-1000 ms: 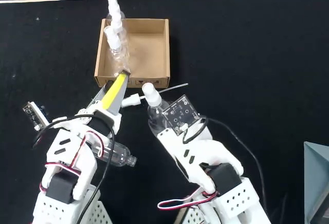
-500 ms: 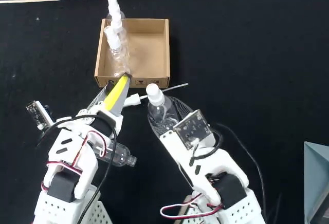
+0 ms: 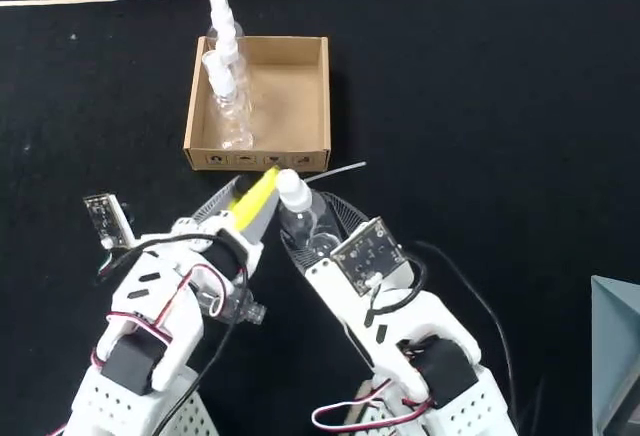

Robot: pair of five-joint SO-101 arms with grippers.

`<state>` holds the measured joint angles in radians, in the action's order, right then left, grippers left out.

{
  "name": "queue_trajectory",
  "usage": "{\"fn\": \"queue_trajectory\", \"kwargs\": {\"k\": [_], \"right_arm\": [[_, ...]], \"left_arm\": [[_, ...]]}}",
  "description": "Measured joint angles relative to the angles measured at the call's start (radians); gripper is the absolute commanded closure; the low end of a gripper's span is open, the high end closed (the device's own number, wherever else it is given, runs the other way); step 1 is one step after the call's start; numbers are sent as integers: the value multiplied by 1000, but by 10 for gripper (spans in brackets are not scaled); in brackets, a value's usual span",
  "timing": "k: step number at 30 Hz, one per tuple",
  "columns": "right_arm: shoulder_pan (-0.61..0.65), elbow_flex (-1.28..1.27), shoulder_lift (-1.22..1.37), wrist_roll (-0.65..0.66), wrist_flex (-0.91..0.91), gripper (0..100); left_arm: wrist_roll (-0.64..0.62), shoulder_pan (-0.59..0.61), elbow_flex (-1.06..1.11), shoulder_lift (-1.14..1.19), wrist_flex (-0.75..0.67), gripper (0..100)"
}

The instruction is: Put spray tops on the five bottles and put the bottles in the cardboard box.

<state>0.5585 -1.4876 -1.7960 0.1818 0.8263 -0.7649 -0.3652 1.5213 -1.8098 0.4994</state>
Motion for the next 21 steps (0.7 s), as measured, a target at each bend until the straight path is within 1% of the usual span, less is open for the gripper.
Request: {"fn": "queue_trajectory", "kwargs": {"k": [3, 8, 13, 21], "right_arm": [[0, -17, 0, 12, 0, 986], [0, -17, 0, 17, 0, 986], [-2, -17, 0, 17, 0, 986], [-2, -18, 0, 18, 0, 986]], "left_arm": [[5, -14, 0, 0, 0, 805], [74, -23, 3, -2, 0, 806], [117, -52, 3, -9, -2, 806], [127, -58, 18, -12, -3, 806]]}}
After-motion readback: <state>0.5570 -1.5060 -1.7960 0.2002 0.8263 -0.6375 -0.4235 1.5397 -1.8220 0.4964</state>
